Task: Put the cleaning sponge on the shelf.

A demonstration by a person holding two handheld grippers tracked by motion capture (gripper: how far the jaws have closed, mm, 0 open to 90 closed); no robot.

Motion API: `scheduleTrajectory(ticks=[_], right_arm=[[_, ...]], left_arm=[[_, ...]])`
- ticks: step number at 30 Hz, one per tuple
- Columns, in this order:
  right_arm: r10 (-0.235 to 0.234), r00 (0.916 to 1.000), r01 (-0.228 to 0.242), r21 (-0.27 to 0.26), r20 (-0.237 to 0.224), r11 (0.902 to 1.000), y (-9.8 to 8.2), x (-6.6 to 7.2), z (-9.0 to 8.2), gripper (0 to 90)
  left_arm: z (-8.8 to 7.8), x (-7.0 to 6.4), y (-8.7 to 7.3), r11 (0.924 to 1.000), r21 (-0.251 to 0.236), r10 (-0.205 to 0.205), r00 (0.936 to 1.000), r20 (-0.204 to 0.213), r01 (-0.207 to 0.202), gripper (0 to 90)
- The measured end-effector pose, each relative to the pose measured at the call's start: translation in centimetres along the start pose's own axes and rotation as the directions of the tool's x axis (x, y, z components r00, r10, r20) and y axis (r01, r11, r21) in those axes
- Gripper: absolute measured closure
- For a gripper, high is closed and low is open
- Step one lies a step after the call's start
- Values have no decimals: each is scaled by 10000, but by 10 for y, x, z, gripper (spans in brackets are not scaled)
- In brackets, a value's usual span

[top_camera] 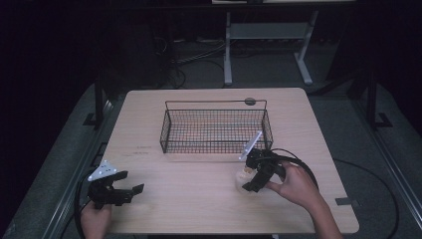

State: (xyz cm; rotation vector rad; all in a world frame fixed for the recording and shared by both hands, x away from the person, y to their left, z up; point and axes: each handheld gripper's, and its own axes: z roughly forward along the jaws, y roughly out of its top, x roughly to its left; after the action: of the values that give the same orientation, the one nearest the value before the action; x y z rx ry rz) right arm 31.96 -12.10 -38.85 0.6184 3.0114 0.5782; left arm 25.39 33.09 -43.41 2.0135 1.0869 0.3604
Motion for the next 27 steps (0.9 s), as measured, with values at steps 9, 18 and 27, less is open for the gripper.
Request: scheduleTrajectory(ticks=[9,18,27], right_arm=[[-103,9999,101,372,26,9993,8,0,4,222],[-162,9998,167,630,-78,9979,12,-2,6,277],[-236,9996,244,521,-157,9983,15,-2,1,286]], left_arm=[[0,0,0,10000,-38,-41,10000,5,41,137],[-1,1,0,10000,-77,-51,10000,-16,51,137],[-1,0,0,10000,-56,-61,10000,-14,61,137]])
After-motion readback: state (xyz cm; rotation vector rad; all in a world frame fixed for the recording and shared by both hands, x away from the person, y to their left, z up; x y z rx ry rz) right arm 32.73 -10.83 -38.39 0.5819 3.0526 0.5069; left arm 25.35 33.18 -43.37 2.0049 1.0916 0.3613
